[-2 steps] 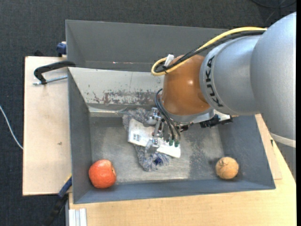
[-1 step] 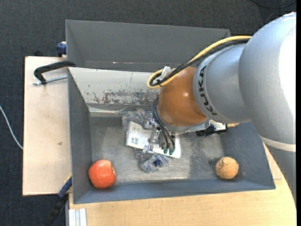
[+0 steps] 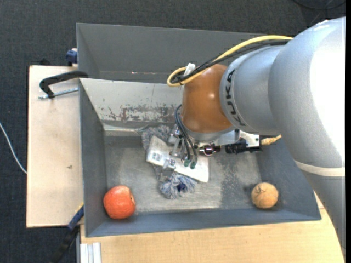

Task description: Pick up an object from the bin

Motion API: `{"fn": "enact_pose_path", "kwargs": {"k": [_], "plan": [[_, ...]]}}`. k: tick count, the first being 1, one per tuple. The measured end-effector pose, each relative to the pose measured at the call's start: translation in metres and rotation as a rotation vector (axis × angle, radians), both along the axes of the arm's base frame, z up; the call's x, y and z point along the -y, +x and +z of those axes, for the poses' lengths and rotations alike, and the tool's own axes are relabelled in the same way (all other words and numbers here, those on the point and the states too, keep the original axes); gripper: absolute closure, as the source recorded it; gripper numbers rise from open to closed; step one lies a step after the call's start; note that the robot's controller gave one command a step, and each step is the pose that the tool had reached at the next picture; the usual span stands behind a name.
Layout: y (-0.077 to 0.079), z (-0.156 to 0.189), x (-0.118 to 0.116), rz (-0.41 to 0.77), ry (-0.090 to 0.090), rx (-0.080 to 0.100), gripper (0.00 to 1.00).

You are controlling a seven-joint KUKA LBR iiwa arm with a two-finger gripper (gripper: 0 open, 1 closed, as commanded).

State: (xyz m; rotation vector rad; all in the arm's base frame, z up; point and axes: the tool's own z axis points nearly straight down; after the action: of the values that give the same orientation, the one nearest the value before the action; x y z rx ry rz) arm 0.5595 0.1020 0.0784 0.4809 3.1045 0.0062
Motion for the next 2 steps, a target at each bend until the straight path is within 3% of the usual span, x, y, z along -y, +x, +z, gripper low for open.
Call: {"fn": "enact_pose_path", "kwargs": {"k": [1, 2], "plan": [[-0.0019, -0.0003, 0.0005, -0.021, 0.001, 0.016, 0.00], [-0.0017, 0.0057, -0.0003, -0.006, -0.001, 0.011, 1.00]]}}
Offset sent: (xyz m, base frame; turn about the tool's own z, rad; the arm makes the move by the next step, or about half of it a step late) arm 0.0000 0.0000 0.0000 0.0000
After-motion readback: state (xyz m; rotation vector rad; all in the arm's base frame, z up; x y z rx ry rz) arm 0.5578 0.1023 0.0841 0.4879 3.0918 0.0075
